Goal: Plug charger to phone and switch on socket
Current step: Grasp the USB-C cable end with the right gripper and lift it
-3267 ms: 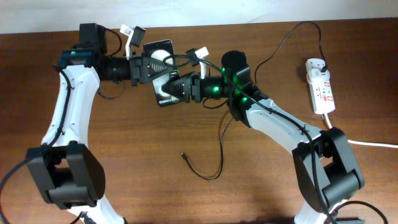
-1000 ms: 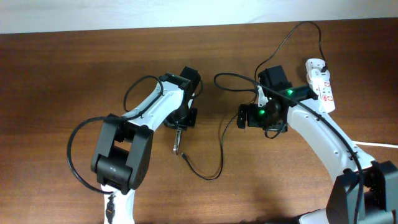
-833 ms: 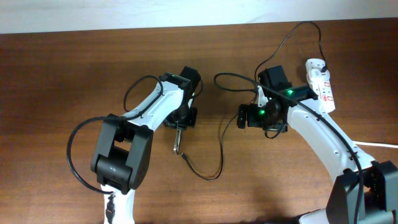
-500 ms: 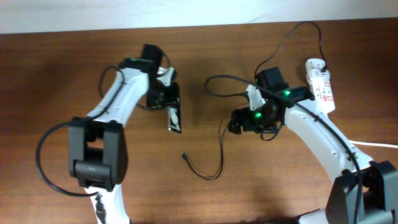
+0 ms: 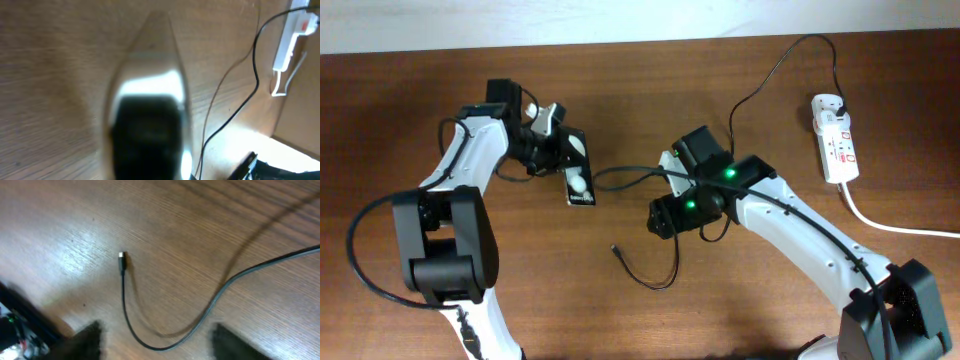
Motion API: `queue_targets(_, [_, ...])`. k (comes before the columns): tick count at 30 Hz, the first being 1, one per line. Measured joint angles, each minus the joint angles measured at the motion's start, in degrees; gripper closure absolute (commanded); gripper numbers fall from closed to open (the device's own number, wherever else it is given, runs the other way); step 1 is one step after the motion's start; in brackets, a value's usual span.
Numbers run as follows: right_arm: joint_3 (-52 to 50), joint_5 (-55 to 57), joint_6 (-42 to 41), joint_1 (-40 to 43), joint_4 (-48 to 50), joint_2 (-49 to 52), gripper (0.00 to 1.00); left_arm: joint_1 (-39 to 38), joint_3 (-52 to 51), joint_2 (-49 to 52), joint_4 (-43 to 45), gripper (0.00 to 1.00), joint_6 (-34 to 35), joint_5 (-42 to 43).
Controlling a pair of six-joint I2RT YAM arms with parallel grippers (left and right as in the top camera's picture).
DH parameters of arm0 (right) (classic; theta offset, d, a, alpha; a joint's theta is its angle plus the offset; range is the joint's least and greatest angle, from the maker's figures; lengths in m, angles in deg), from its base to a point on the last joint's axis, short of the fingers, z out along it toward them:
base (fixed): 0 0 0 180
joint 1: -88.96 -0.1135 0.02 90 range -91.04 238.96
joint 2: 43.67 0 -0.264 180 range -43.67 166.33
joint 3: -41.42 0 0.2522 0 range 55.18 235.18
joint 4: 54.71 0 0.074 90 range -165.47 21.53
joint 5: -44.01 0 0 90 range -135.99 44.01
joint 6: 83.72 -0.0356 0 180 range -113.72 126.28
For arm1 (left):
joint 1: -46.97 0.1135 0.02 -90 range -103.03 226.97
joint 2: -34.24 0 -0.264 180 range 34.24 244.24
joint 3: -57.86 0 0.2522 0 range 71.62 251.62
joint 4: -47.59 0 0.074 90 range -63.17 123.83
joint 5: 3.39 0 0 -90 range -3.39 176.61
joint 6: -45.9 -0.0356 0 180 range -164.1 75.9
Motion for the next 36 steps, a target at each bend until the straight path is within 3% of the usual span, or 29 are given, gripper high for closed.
queue_targets(1, [-0.04, 0.48, 0.33, -0.5, 0.02, 0.0, 0.66, 0.0, -0.74, 0.0, 0.98, 1.0, -0.35, 0.61])
queue_targets(4, [-0.15, 2.32, 0.33, -2.23, 0.04, 0.02, 0.85, 0.15, -2.27, 0.0, 3.37, 1.0, -0.98, 1.86])
queue_targets(6, [-0.24, 4.55, 0.26, -4.02, 0.52, 0.02, 0.9, 0.72, -3.08, 0.0, 3.93, 1.0, -1.18, 2.38])
queue_targets(11, [-0.26, 8.07, 0.07, -6.99, 1.77, 0.02, 0.87, 1.25, -3.45, 0.0, 3.93, 1.0, -1.18, 3.26])
queue_targets(18, [-0.28, 7.45, 0.09, -7.13, 3.02, 0.02, 0.91, 1.22, -3.45, 0.0, 3.93, 1.0, -1.2, 4.44])
queue_targets(28, [-0.31, 11.8, 7.8, -12.74, 3.15, 1.86, 0.7, 1.22, -3.45, 0.0, 3.93, 1.0, -1.2, 4.48])
queue_targets(36, [-0.48, 13.66, 10.82, -19.41, 10.32, 12.02, 0.7, 1.22, -3.45, 0.0, 4.02, 1.0, -1.2, 4.63])
